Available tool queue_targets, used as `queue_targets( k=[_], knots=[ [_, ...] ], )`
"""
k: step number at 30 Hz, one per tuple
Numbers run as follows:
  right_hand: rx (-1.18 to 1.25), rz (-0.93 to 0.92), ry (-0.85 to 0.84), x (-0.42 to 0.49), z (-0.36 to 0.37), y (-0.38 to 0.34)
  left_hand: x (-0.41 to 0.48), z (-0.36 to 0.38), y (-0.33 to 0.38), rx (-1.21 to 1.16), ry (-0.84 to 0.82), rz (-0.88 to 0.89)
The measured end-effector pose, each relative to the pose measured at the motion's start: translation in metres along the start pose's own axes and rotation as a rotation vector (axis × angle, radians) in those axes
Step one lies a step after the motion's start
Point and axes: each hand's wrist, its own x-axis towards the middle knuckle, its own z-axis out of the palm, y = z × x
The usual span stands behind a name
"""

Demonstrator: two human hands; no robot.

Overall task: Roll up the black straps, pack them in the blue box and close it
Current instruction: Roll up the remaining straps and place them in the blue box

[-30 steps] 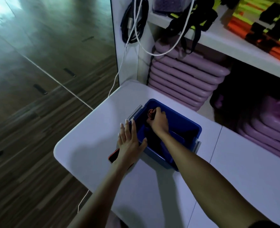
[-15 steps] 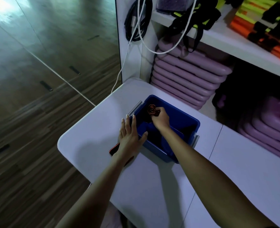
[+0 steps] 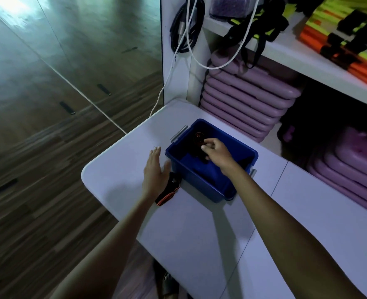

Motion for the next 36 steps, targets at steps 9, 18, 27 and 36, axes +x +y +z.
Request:
queue_targets(
  k=[9,18,27,36],
  knots=[
    [0.062,-0.216,0.072,-0.129,0.081,0.046,-0.036,-0.018,-0.064,-0.029,-0.081,-0.298],
    [0.014,0.155,-0.113,-0.079,0.145,0.106,-0.034,-0.005,-0.069,-0.119,-0.107,-0.380],
    [0.179,0.050,0.052,-0.109,0.149,0.083,-0.057,-0.018,-0.060,-0.482,-0.117,-0.552],
    [0.079,-0.399,0.408,-0.118,0.058,-0.018,-0.021,-0.035,0.043,-0.739,0.052,-0.149]
  ],
)
